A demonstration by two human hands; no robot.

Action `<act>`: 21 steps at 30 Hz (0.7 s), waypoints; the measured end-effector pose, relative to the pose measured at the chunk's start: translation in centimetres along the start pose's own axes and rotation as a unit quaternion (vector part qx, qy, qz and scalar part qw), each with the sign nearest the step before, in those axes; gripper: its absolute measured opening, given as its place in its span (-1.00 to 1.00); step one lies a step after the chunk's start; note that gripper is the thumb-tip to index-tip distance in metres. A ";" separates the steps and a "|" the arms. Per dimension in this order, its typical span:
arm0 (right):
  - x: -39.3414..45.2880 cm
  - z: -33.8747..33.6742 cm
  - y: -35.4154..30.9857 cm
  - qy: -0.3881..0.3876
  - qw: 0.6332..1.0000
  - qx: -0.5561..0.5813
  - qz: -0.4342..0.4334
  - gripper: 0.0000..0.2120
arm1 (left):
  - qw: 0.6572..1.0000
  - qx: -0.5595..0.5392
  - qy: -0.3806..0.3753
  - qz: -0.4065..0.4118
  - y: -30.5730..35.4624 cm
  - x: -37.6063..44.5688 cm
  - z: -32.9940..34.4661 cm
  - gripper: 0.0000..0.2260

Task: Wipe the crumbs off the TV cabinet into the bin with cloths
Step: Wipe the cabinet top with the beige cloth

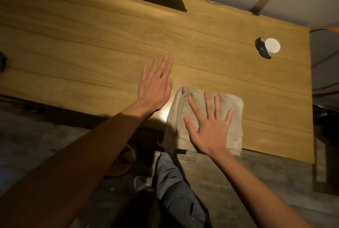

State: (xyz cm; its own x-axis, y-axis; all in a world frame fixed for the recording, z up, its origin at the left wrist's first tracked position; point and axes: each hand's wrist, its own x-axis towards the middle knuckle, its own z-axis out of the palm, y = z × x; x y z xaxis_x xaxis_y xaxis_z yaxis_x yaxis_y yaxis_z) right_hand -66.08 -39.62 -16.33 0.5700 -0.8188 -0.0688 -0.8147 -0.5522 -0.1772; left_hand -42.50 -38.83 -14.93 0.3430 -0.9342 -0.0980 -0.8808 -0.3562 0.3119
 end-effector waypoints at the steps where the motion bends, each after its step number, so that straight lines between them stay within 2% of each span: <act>1: -0.8 0.0 0.3 -0.001 1.000 -0.004 -0.002 -0.43 | 1.000 -0.009 -0.005 0.016 0.8 -0.2 0.0 -0.44; 4: -0.5 -0.3 0.5 -0.010 1.000 0.000 0.008 -0.42 | 0.999 -0.026 -0.026 0.040 2.7 0.0 0.3 -0.44; 10: 2.0 -0.4 1.1 -0.020 1.000 0.000 0.013 -0.42 | 0.998 0.006 -0.053 0.024 3.3 2.0 0.6 -0.47; 14: 6.1 -1.1 2.3 -0.022 1.000 0.007 0.018 -0.43 | 0.998 -0.012 -0.051 0.021 3.4 3.6 0.5 -0.47; 18: 10.8 -1.8 3.3 -0.026 0.999 0.020 0.034 -0.44 | 0.999 -0.038 -0.023 -0.010 4.2 5.8 1.0 -0.49; 21: 13.9 -1.9 4.0 -0.022 0.999 0.019 0.038 -0.44 | 0.998 -0.017 0.019 -0.055 5.1 6.5 1.9 -0.47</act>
State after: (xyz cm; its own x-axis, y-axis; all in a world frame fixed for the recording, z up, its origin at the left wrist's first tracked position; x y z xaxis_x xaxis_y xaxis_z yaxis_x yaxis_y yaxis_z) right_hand -61.66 -53.49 -16.16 0.5108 -0.8504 -0.1260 -0.8519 -0.4811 -0.2069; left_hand -45.41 -46.77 -15.78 0.4495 -0.8880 -0.0971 -0.8259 -0.4545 0.3336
